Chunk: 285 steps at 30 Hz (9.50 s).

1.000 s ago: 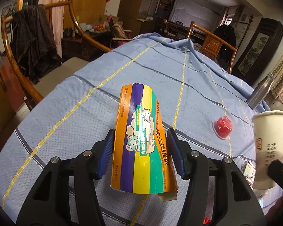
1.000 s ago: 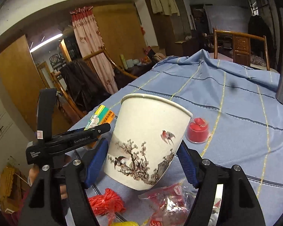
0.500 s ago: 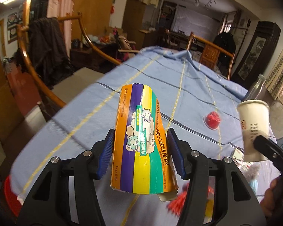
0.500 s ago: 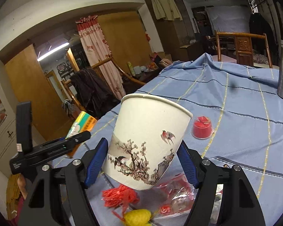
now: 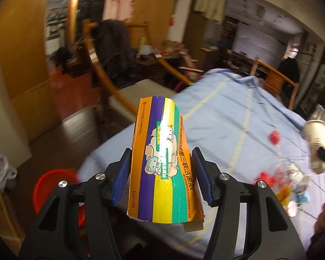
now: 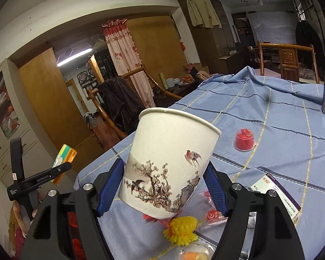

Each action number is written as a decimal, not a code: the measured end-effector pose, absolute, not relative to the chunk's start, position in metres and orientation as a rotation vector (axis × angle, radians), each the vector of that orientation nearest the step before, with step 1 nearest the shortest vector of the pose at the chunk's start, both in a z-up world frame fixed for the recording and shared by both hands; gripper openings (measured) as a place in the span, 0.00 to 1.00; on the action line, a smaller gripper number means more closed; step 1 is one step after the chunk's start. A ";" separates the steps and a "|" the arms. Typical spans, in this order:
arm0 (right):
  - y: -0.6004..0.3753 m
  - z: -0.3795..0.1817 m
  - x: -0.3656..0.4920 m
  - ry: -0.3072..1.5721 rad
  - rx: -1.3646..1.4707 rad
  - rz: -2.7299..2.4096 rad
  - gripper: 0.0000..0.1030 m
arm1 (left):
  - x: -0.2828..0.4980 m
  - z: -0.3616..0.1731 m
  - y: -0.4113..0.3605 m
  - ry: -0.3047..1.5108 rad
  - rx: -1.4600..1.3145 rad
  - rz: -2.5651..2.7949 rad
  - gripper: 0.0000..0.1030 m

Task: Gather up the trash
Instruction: 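Drop the tube and cup into the red basket with both tools, then grasp the red tassel with the left tool while the right tool grasps a plastic wrapper, then carry tassel and wrapper to the red basket and release both tools, then grasp the yellow tassel with the left tool while the right tool grasps the white medicine box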

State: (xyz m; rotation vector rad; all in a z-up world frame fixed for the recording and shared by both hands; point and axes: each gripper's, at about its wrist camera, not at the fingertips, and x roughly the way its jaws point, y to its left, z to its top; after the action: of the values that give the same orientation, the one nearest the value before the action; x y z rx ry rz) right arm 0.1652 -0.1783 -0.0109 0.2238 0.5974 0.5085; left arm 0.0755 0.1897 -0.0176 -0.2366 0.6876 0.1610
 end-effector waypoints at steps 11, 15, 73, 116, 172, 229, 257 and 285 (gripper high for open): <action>-0.105 -0.006 0.162 0.640 0.131 0.580 0.71 | 0.012 -0.086 0.347 0.762 -0.414 0.462 0.61; -0.063 -0.007 0.159 0.664 0.076 0.627 0.71 | 0.009 -0.129 0.390 0.856 -0.473 0.538 0.86; -0.186 -0.040 0.110 0.710 0.034 0.363 0.88 | 0.095 -0.065 0.113 0.866 -0.080 -0.071 0.92; -0.294 -0.031 0.126 0.582 0.266 0.300 0.14 | 0.143 -0.044 0.074 0.834 -0.069 -0.122 0.31; 0.257 -0.051 0.109 0.900 -0.223 1.203 0.54 | -0.062 -0.109 0.459 0.722 -0.491 0.793 0.91; -0.318 -0.046 0.195 0.555 0.260 0.081 0.84 | 0.131 -0.060 -0.031 0.893 0.092 -0.370 0.93; -0.348 -0.071 0.179 0.692 0.264 0.001 0.90 | 0.158 -0.064 -0.016 0.894 -0.017 -0.324 0.36; -0.278 -0.122 0.216 0.920 -0.056 0.148 0.49 | 0.163 -0.073 0.028 0.891 -0.090 -0.251 0.36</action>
State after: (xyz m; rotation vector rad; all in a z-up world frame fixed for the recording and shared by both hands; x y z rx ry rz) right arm 0.2165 -0.2780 -0.1216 -0.0562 0.9196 0.1481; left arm 0.1630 0.0278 -0.0732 -0.0903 0.8906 -0.2514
